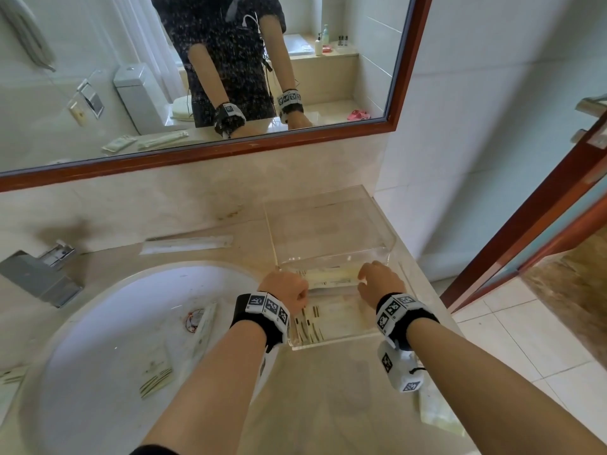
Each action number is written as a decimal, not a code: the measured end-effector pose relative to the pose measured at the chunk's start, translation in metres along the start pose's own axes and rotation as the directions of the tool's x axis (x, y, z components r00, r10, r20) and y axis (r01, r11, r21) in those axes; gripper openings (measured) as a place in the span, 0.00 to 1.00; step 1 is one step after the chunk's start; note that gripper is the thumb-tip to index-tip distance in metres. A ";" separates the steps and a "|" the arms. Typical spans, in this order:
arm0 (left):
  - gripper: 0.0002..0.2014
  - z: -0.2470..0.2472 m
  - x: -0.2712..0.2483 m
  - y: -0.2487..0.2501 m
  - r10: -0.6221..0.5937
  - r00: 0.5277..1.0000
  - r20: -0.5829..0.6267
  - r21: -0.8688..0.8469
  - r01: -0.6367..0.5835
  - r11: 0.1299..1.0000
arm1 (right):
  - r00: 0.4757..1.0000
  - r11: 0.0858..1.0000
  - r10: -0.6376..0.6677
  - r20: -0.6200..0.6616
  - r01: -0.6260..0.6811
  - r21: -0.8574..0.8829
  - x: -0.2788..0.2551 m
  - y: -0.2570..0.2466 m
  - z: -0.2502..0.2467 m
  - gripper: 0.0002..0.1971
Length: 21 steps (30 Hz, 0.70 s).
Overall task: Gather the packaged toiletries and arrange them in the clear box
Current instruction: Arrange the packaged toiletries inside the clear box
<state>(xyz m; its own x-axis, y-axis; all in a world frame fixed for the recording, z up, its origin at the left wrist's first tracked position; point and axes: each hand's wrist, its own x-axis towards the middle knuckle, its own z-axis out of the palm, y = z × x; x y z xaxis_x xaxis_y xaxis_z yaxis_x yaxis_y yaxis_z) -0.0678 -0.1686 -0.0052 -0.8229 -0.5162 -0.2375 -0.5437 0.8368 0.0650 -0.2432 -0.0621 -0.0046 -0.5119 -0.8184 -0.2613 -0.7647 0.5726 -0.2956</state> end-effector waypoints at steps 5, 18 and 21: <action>0.16 -0.002 -0.002 0.002 -0.002 1.000 0.024 0.081 0.000 0.997 | 0.988 0.998 0.059 0.145 -0.062 0.014 0.003 -0.006 -0.001 0.11; 0.16 0.007 -0.019 0.012 0.017 0.999 0.032 -0.131 -0.013 0.991 | 0.975 0.989 0.103 0.195 -0.080 -0.123 -0.008 -0.021 0.004 0.22; 0.15 0.010 -0.020 0.013 -0.006 1.000 -0.003 -0.121 0.006 0.993 | 0.958 0.990 0.134 0.253 -0.143 0.016 -0.010 -0.020 0.005 0.24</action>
<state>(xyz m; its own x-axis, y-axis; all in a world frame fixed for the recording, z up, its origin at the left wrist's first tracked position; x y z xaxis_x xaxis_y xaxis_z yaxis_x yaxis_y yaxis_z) -0.0567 -0.1458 -0.0097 -0.8200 -0.5220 -0.2349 -0.5644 0.8056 0.1801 -0.2212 -0.0652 -0.0010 -0.4940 -0.6949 -0.5226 -0.6774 0.6844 -0.2697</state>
